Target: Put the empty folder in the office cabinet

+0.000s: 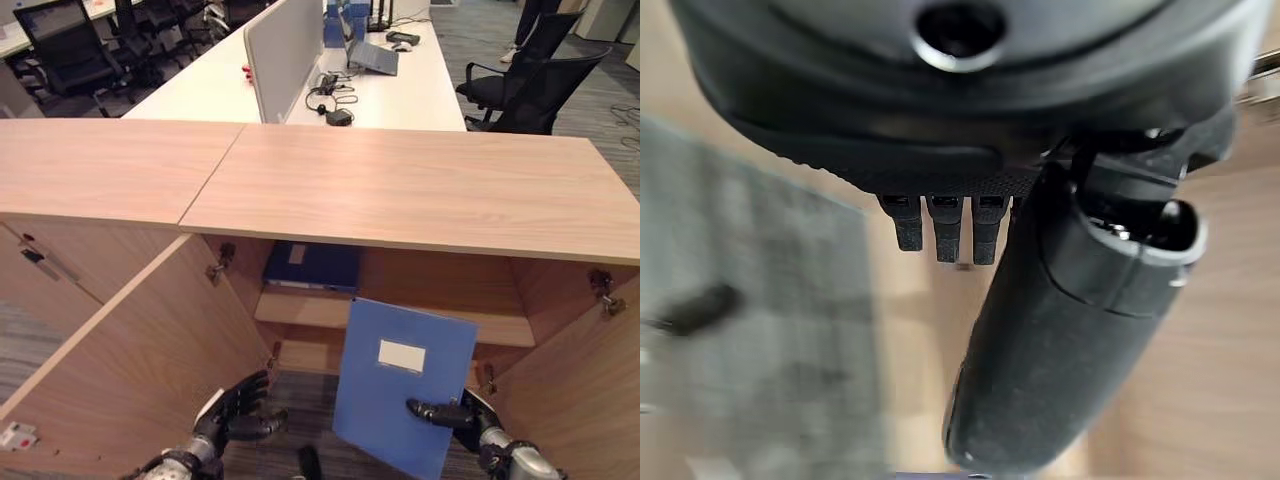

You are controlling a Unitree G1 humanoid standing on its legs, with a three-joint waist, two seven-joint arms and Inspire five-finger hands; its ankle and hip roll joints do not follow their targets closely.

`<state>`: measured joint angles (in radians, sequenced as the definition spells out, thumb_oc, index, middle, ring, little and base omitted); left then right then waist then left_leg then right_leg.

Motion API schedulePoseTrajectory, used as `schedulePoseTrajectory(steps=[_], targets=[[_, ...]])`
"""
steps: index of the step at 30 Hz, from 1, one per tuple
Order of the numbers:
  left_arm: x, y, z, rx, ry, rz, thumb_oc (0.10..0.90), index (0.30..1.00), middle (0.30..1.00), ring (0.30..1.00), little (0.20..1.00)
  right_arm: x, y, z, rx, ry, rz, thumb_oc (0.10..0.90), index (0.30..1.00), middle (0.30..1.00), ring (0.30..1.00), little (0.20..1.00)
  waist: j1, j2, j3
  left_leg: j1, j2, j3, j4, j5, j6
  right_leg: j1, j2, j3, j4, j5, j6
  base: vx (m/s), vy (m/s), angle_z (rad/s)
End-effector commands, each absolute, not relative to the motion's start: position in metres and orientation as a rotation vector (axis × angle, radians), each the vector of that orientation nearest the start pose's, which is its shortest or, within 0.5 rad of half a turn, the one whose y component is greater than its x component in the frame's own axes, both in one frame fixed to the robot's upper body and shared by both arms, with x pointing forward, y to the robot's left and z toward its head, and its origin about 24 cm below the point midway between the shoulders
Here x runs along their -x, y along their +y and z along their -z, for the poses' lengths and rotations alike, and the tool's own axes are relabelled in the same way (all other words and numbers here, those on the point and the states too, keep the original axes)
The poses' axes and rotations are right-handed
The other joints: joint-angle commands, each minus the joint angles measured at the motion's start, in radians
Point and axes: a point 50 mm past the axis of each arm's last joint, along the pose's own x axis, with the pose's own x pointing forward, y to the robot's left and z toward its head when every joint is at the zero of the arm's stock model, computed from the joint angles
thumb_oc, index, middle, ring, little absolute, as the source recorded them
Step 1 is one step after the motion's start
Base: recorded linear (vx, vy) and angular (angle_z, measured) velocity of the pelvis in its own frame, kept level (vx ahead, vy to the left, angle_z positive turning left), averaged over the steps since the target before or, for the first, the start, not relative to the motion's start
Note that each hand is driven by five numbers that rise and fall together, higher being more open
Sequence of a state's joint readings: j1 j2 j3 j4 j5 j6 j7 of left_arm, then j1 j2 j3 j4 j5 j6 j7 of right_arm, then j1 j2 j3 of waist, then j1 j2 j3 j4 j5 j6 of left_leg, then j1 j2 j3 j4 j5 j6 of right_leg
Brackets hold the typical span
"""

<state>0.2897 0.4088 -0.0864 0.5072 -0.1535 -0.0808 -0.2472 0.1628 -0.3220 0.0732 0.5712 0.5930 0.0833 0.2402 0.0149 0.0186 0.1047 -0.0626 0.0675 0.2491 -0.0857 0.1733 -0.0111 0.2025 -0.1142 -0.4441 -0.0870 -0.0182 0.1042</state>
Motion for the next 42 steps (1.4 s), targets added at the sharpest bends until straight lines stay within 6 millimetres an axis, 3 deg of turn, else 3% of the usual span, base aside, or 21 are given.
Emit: schedulePoseTrajectory(steps=[1,2,8,12,18,23,24,26,27,29,31,32,36,38,42], targets=[[-0.159,0.256,0.077,-0.243,0.602,0.123,0.800,0.900,0.900,0.900,0.900,-0.217,-0.225,0.060,-0.540,0.371,0.112,0.400,0.300,0.300,0.300,0.300,0.019,-0.015,0.030,0.155,0.015,-0.048,-0.002,-0.184,-0.068,-0.046,-0.012,0.078,0.000,-0.056,0.029,0.00,-0.018,0.22],[-0.152,0.253,0.090,-0.248,0.661,0.107,0.800,0.900,0.900,0.900,0.900,-0.228,-0.228,0.059,-0.671,0.313,0.247,0.400,0.300,0.300,0.300,0.300,0.029,-0.009,0.040,0.139,0.014,-0.056,-0.002,-0.181,-0.069,-0.054,-0.011,0.071,0.000,-0.058,0.028,-0.01,-0.019,0.18],[-0.151,0.242,0.099,-0.259,0.693,0.125,0.800,0.900,0.900,0.900,0.900,-0.266,-0.235,0.041,-0.878,0.183,0.408,0.400,0.300,0.300,0.300,0.300,0.063,0.006,0.071,0.099,0.012,-0.077,-0.002,-0.168,-0.073,-0.082,-0.007,0.053,0.000,-0.063,0.024,-0.02,-0.029,0.16],[-0.160,0.234,0.099,-0.296,0.679,0.167,0.800,0.900,0.900,0.900,0.900,-0.303,-0.265,0.003,-1.017,0.007,0.548,0.400,0.300,0.300,0.300,0.300,0.101,0.034,0.104,0.045,0.010,-0.101,-0.002,-0.155,-0.077,-0.127,-0.004,0.035,0.009,-0.070,0.018,-0.02,-0.033,0.23],[-0.166,0.234,0.096,-0.324,0.666,0.192,0.800,0.900,0.900,0.900,0.900,-0.336,-0.315,-0.071,-1.150,-0.276,0.657,0.400,0.300,0.300,0.300,0.300,0.142,0.074,0.143,-0.037,0.016,-0.118,0.012,-0.137,-0.079,-0.223,-0.020,0.015,0.071,-0.094,0.013,0.00,-0.035,0.12],[-0.175,0.241,0.092,-0.333,0.648,0.161,0.800,0.900,0.900,0.900,0.900,-0.343,-0.357,-0.125,-1.177,-0.405,0.735,0.400,0.300,0.300,0.300,0.300,0.169,0.099,0.156,-0.131,0.020,-0.141,0.086,-0.168,-0.089,-0.322,-0.049,0.023,0.163,-0.144,0.010,0.02,-0.035,0.16],[-0.176,0.240,0.091,-0.331,0.644,0.162,0.800,0.900,0.900,0.900,0.900,-0.343,-0.359,-0.127,-1.176,-0.409,0.734,0.400,0.300,0.300,0.300,0.300,0.170,0.100,0.156,-0.138,0.019,-0.142,0.090,-0.169,-0.089,-0.329,-0.051,0.023,0.169,-0.147,0.010,0.02,-0.013,0.16],[-0.177,0.245,0.090,-0.330,0.640,0.144,0.800,0.900,0.900,0.900,0.900,-0.339,-0.381,-0.159,-1.160,-0.479,0.761,0.400,0.300,0.300,0.300,0.300,0.181,0.117,0.153,-0.175,0.019,-0.139,0.106,-0.172,-0.092,-0.379,-0.068,0.027,0.210,-0.156,0.011,0.03,0.006,0.11],[-0.178,0.244,0.089,-0.327,0.637,0.145,0.800,0.900,0.900,0.900,0.900,-0.339,-0.382,-0.161,-1.158,-0.482,0.761,0.400,0.300,0.300,0.300,0.300,0.183,0.119,0.152,-0.180,0.019,-0.138,0.108,-0.173,-0.091,-0.385,-0.069,0.028,0.215,-0.158,0.011,0.02,0.000,0.09],[-0.180,0.245,0.086,-0.316,0.617,0.139,0.800,0.900,0.900,0.900,0.900,-0.334,-0.398,-0.191,-1.139,-0.544,0.767,0.400,0.300,0.300,0.300,0.300,0.197,0.140,0.154,-0.221,0.017,-0.130,0.131,-0.177,-0.094,-0.446,-0.084,0.039,0.259,-0.168,0.012,0.01,-0.004,0.04],[-0.181,0.245,0.084,-0.303,0.608,0.135,0.800,0.900,0.900,0.900,0.900,-0.333,-0.401,-0.203,-1.131,-0.566,0.762,0.400,0.300,0.300,0.300,0.300,0.201,0.147,0.156,-0.237,0.016,-0.128,0.140,-0.179,-0.095,-0.468,-0.090,0.041,0.279,-0.172,0.012,-0.01,-0.001,0.03],[-0.183,0.245,0.082,-0.284,0.595,0.136,0.800,0.900,0.900,0.900,0.900,-0.328,-0.411,-0.226,-1.105,-0.616,0.764,0.400,0.300,0.300,0.300,0.300,0.206,0.165,0.162,-0.273,0.014,-0.125,0.171,-0.188,-0.096,-0.522,-0.108,0.053,0.334,-0.186,0.010,-0.01,0.002,0.14],[-0.185,0.246,0.079,-0.312,0.586,0.156,0.800,0.900,0.900,0.900,0.900,-0.320,-0.421,-0.256,-1.105,-0.681,0.783,0.400,0.300,0.300,0.300,0.300,0.212,0.192,0.163,-0.332,0.005,-0.120,0.219,-0.203,-0.098,-0.609,-0.135,0.077,0.410,-0.208,0.009,-0.01,0.020,0.11],[-0.188,0.245,0.076,-0.285,0.568,0.149,0.800,0.900,0.900,0.900,0.900,-0.315,-0.424,-0.280,-1.081,-0.727,0.775,0.400,0.300,0.300,0.300,0.300,0.215,0.208,0.162,-0.379,-0.001,-0.111,0.250,-0.212,-0.098,-0.679,-0.157,0.096,0.476,-0.221,0.010,-0.02,0.033,0.07],[-0.190,0.243,0.073,-0.239,0.551,0.152,0.800,0.900,0.900,0.900,0.900,-0.312,-0.423,-0.305,-1.029,-0.763,0.755,0.400,0.300,0.300,0.300,0.300,0.218,0.222,0.157,-0.424,-0.008,-0.105,0.277,-0.219,-0.098,-0.749,-0.174,0.118,0.534,-0.240,0.008,-0.01,0.017,-0.03]])
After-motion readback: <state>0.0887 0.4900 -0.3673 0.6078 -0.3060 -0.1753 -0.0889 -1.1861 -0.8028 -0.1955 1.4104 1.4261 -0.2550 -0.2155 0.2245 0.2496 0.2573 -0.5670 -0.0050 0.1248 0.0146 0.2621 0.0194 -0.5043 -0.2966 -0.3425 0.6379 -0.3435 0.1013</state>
